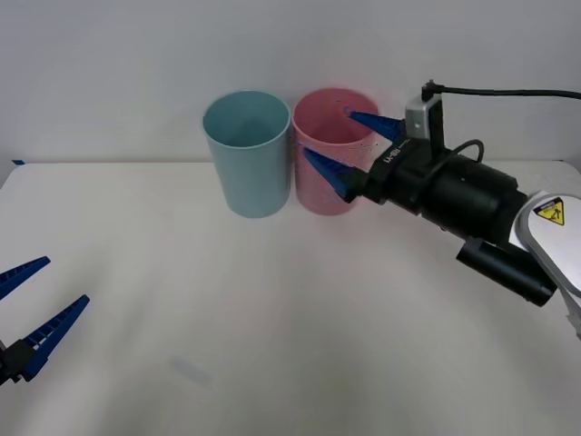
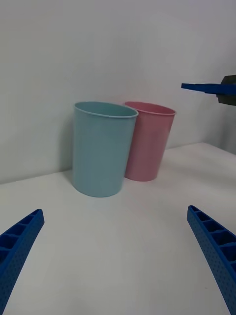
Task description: Grasp the object on the table and drop it into the matching bin: aluminum can to the light blue bin, PET bottle to the pink bin.
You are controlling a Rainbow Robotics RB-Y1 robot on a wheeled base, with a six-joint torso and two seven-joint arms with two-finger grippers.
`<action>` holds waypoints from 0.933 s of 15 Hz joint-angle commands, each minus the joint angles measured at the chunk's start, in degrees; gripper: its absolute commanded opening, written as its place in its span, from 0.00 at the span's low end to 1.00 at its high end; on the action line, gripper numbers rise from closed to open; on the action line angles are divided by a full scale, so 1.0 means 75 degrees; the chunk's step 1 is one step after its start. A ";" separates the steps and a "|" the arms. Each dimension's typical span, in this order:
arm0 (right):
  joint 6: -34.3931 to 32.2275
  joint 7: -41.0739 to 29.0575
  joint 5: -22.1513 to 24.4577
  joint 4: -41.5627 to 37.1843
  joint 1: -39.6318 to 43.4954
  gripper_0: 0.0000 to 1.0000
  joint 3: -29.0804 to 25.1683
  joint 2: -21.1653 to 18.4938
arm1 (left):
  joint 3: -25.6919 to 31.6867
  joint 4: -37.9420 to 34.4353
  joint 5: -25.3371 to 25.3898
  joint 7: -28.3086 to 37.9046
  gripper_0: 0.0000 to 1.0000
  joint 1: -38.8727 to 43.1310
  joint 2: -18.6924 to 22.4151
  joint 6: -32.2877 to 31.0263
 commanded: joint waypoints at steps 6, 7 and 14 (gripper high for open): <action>-0.0753 0.1047 0.0011 -0.0915 0.2176 1.00 -0.1602 0.0365 | 0.0000 0.0000 0.0000 0.0000 1.00 0.0000 0.0000 0.0000; -0.0999 0.1316 0.0011 -0.0915 0.2399 1.00 -0.1837 0.0506 | 0.0000 0.0000 0.0000 0.0000 1.00 0.0000 0.0000 0.0000; -0.2276 0.2266 -0.0657 -0.0904 0.3559 1.00 -0.2868 0.1080 | 0.0000 0.0000 0.0000 0.0000 1.00 0.0000 0.0000 0.0000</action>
